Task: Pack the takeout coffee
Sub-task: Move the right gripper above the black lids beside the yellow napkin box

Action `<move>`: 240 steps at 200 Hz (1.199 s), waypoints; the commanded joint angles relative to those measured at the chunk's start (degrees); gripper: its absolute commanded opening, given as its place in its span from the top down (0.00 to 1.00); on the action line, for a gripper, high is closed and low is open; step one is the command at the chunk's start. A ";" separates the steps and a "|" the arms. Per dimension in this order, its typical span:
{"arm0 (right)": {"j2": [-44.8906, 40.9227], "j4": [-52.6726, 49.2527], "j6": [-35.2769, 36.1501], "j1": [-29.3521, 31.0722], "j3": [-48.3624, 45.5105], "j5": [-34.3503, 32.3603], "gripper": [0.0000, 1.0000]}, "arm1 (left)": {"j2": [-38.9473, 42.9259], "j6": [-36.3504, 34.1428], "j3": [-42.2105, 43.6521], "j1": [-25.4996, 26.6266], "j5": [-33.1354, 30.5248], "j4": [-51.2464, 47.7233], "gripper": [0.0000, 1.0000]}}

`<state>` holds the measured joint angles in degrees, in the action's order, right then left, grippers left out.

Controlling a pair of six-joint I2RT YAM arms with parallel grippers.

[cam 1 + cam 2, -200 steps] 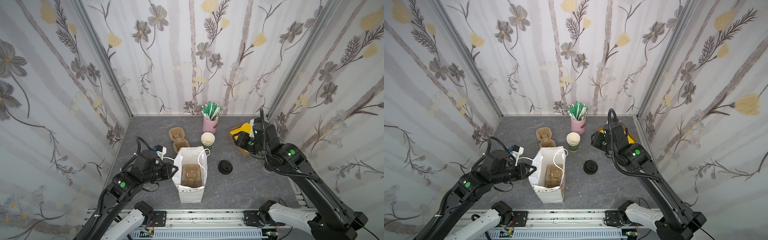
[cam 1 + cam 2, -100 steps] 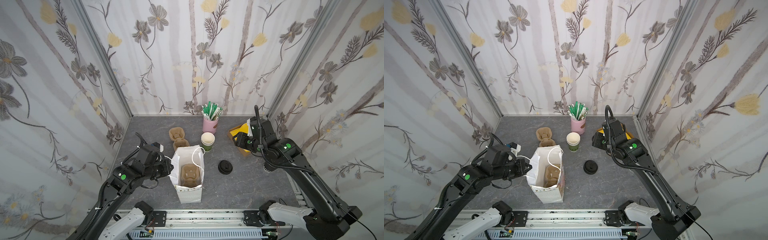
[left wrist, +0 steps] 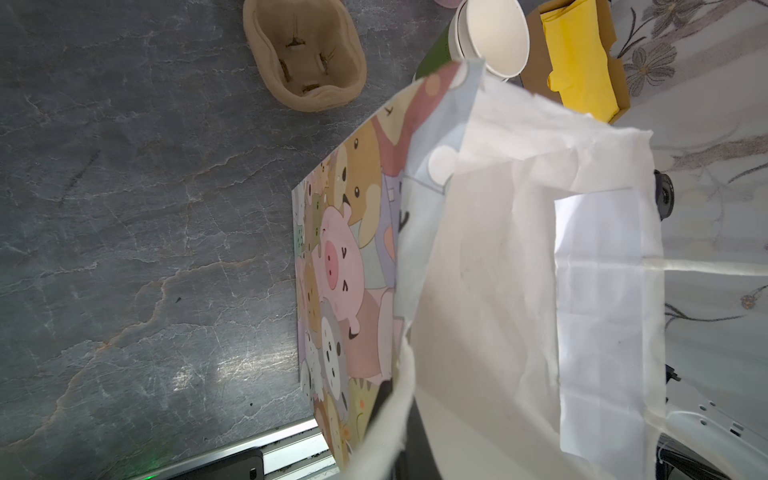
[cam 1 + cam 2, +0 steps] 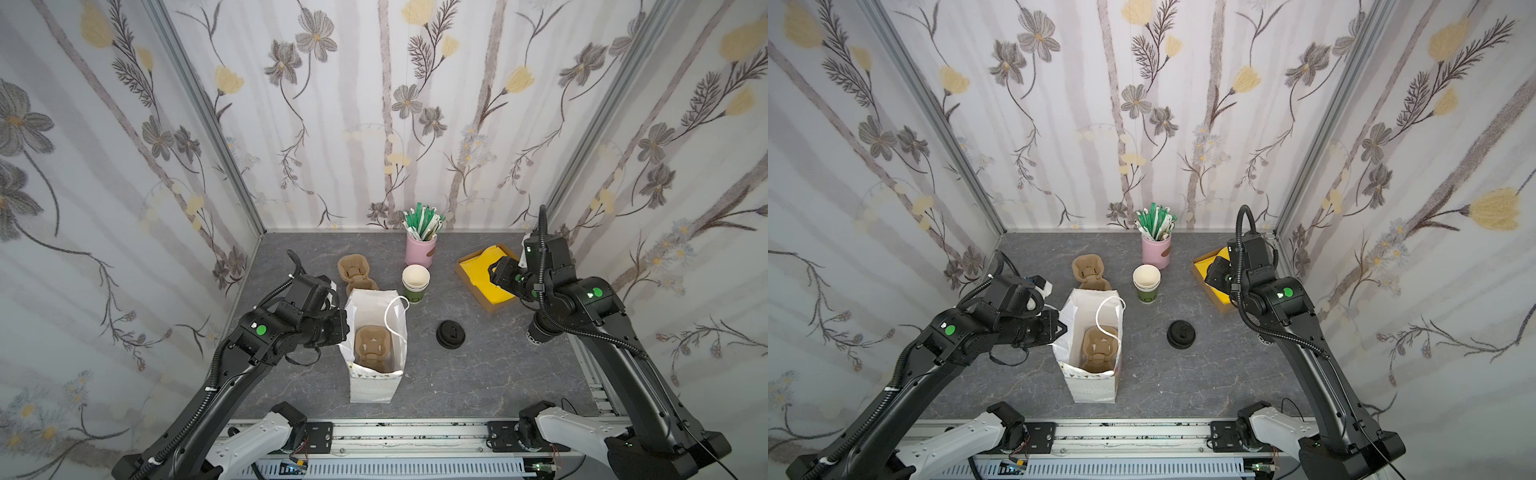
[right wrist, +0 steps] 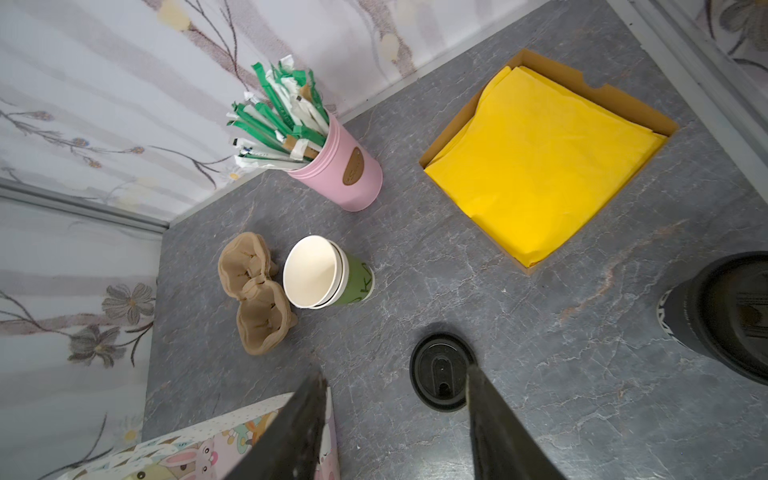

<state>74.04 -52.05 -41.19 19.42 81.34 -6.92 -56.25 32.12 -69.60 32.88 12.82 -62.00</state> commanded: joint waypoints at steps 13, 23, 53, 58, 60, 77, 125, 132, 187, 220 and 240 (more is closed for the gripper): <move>-1.00 -4.54 -0.35 -8.28 -1.52 0.11 0.44 | -1.62 -3.78 -2.37 -0.06 0.92 -0.67 1.00; -0.61 -5.99 0.54 -11.72 -2.51 2.10 0.43 | -1.91 -3.90 -2.69 -0.04 0.98 -0.58 1.00; 1.40 -8.98 3.08 -18.82 -4.66 4.55 0.41 | -2.63 -5.00 -1.93 -0.02 1.40 -0.56 1.00; 1.76 -9.18 3.55 -19.53 -4.91 4.90 0.41 | -2.64 -4.96 -1.65 -0.01 1.33 -0.43 1.00; 1.97 -9.38 3.63 -19.84 -5.06 5.03 0.41 | -2.70 -4.96 -1.60 -0.01 1.38 -0.43 1.00; 3.84 -10.24 4.84 -22.48 -5.33 5.90 0.40 | -3.20 -4.70 -2.00 -0.02 2.36 -0.02 1.00; 6.90 -10.05 8.01 -26.24 -5.53 6.13 0.36 | -4.29 -4.75 -2.89 -0.04 7.31 2.44 1.00; 7.07 -9.94 8.25 -26.60 -5.58 6.32 0.36 | -4.44 -4.93 -2.87 -0.08 7.77 2.66 1.00; 6.17 -7.43 8.24 -27.68 -7.07 7.81 0.34 | -6.72 -7.69 -3.74 -0.03 9.39 3.66 1.00; 4.43 -5.53 7.32 -27.73 -9.19 8.50 0.33 | -7.13 -9.44 -4.14 -0.07 10.70 3.90 1.00; 4.09 -4.82 6.96 -27.69 -9.98 8.52 0.33 | -6.99 -10.37 -3.81 -0.03 11.40 3.99 1.00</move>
<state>78.52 -60.45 -33.58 -8.29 72.12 1.32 -63.31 23.94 -73.19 32.88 22.76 -58.89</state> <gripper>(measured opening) 0.668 0.065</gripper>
